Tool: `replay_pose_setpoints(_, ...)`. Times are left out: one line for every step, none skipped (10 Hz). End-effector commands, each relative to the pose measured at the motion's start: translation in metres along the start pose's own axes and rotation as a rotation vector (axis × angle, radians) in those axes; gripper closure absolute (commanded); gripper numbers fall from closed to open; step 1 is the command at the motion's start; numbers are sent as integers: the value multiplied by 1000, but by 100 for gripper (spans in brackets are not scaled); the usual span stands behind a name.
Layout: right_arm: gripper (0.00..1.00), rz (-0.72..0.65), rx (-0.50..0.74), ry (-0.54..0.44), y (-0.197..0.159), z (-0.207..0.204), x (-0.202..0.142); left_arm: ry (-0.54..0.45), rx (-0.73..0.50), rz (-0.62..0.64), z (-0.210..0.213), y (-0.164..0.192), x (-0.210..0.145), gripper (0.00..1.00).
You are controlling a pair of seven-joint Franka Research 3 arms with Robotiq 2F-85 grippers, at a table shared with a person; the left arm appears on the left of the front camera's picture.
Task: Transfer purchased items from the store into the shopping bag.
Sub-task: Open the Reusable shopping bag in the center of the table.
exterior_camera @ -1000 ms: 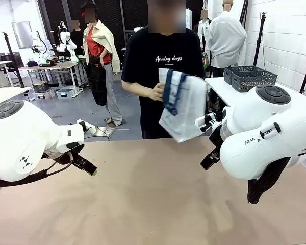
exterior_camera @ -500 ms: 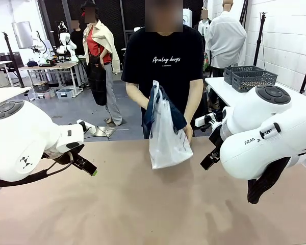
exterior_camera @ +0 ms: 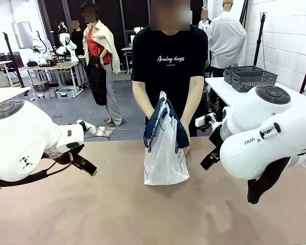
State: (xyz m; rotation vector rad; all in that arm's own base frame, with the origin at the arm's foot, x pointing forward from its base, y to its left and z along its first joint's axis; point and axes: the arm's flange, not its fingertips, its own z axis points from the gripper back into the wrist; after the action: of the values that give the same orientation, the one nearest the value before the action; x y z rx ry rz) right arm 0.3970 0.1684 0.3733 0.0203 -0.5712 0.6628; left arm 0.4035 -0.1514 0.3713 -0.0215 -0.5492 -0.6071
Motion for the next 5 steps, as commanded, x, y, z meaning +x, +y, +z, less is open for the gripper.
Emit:
replay_pose_setpoints(0, 1, 0, -1, 1, 1, -1, 0, 0, 1, 0, 1, 0, 0)
replay_pose_setpoints(0, 1, 0, -1, 1, 1, -1, 0, 0, 1, 0, 1, 0, 0)
replay_pose_setpoints(0, 1, 0, -1, 1, 1, -1, 0, 0, 1, 0, 1, 0, 0)
replay_pose_setpoints(0, 1, 0, -1, 1, 1, -1, 0, 0, 1, 0, 1, 0, 0)
replay_pose_setpoints(0, 1, 0, -1, 1, 1, -1, 0, 0, 1, 0, 1, 0, 0)
